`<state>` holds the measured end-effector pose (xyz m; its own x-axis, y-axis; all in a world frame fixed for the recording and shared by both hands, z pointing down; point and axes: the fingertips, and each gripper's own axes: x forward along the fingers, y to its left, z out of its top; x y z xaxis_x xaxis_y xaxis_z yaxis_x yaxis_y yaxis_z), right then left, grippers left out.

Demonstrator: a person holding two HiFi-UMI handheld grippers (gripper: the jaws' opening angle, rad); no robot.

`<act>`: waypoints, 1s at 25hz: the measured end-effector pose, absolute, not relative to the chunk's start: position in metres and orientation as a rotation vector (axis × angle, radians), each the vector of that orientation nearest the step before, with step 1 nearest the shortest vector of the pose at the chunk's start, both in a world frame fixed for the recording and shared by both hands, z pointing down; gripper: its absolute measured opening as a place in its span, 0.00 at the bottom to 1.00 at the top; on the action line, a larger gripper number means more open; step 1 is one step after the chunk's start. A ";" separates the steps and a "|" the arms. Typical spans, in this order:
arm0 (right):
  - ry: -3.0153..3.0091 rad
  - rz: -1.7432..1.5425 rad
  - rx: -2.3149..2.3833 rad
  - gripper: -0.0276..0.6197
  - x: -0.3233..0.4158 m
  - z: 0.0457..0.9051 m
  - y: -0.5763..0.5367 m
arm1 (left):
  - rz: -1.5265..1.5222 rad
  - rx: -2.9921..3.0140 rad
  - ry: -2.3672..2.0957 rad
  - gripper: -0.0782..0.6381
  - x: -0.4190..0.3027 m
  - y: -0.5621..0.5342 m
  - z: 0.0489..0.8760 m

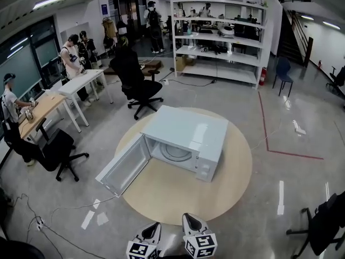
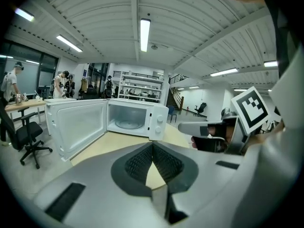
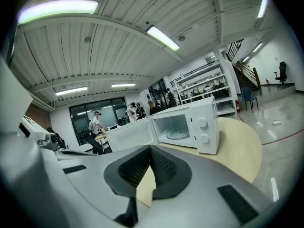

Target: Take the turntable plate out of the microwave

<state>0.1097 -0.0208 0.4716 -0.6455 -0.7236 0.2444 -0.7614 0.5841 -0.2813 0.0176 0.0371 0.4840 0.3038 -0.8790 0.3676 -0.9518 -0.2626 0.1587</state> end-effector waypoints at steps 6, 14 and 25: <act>-2.697 0.571 1.332 0.07 0.125 0.470 -0.042 | 0.307 2.255 -1.645 0.18 0.023 0.018 0.480; -2.679 0.536 1.327 0.07 0.105 0.469 -0.061 | 0.248 2.258 -1.621 0.18 0.006 -0.017 0.474; -2.523 0.524 1.511 0.07 0.056 0.471 -0.138 | 0.181 2.364 -1.461 0.18 -0.051 -0.119 0.466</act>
